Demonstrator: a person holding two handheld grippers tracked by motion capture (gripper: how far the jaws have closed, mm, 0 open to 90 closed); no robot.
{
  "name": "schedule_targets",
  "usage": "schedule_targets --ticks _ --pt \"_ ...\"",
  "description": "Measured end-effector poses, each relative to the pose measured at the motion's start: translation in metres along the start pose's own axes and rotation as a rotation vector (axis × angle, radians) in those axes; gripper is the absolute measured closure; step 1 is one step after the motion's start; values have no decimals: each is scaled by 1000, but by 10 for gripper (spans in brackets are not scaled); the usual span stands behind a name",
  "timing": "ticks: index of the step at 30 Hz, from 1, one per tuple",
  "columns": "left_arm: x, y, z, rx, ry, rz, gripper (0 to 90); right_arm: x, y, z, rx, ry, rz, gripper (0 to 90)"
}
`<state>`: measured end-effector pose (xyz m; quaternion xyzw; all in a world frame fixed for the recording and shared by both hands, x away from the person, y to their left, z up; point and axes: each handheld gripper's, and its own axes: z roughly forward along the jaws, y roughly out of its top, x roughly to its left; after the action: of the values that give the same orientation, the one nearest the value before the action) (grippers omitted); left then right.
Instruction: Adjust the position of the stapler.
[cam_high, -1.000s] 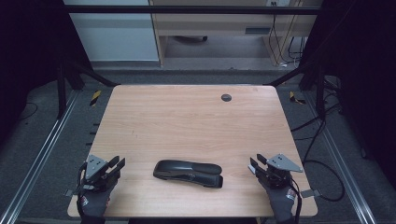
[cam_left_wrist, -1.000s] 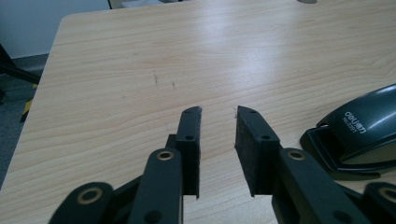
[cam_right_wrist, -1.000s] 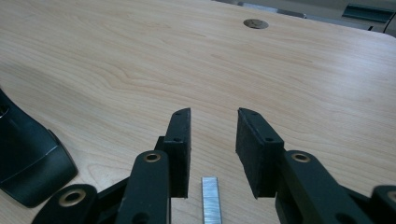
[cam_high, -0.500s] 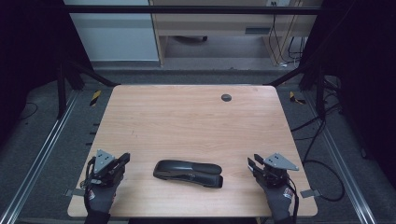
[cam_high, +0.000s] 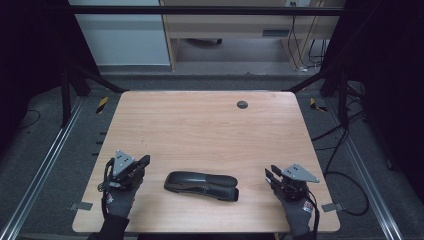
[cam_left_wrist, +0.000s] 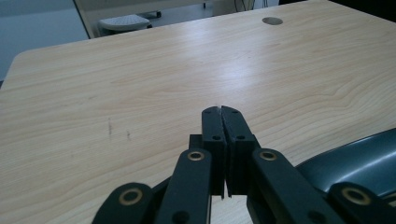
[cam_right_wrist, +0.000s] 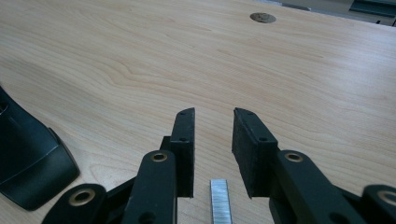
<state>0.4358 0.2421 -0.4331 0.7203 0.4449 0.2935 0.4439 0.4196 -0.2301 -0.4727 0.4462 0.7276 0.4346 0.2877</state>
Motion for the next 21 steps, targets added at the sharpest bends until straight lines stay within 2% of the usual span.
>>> schedule_targets --ticks 6,12,21 --pt "-11 5 12 20 -25 30 896 -1 0 -1 0 -3 3 711" --pt "-22 5 23 62 -62 68 896 0 -1 0 6 2 7 711" --pt "-36 0 38 126 -111 91 896 0 -2 1 11 4 8 706"
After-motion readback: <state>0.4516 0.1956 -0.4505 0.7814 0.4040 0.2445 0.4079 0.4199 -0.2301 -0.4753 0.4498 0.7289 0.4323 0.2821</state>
